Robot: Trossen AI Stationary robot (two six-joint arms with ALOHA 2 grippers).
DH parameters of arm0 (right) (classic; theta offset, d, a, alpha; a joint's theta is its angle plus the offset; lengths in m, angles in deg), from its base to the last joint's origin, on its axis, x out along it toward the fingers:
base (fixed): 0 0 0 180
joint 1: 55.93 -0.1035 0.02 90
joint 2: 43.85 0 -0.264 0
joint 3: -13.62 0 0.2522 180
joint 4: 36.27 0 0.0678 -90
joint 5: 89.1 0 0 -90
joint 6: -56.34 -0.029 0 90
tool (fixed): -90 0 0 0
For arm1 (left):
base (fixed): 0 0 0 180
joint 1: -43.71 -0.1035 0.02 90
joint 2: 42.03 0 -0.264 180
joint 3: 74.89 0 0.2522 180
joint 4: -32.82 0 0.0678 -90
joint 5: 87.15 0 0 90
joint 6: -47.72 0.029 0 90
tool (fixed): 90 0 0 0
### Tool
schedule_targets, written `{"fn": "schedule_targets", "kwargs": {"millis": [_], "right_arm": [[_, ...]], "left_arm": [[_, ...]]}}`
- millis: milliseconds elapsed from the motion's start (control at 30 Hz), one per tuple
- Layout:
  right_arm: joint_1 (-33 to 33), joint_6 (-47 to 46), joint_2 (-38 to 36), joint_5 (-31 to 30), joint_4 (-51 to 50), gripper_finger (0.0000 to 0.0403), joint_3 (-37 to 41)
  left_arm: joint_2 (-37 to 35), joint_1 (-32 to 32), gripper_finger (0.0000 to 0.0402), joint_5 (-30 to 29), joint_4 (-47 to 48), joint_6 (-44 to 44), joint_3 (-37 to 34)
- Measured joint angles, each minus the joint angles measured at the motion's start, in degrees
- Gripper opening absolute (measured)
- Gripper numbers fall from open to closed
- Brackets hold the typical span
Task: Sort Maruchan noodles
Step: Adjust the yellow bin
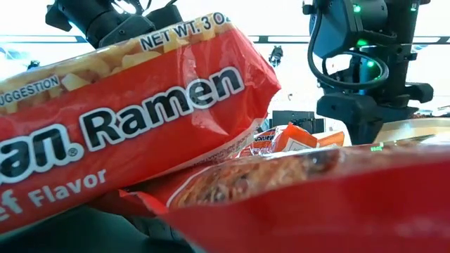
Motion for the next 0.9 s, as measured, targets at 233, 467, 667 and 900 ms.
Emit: {"fn": "schedule_targets", "kwargs": {"millis": [233,467,667,900], "right_arm": [[-1.0,-3.1,0.0,8.4,3.3,0.0224,2.0],[-2.7,-5.6,0.0,13.2,8.6,0.0224,2.4],[-3.2,-5.1,0.0,19.4,12.9,0.0224,2.0],[-3.2,-4.8,0.0,28.1,15.4,0.0224,2.0]], "left_arm": [[0.0,0.0,0.0207,0.0,0.0,0.2,-0.1],[0.0,0.0,0.0207,-2.1,-0.3,0.1,-1.5],[0.0,0.0,0.0207,-2.9,-0.6,-0.5,-2.4],[0.0,0.0,0.0207,-2.9,-1.0,-0.4,-2.2]]}}
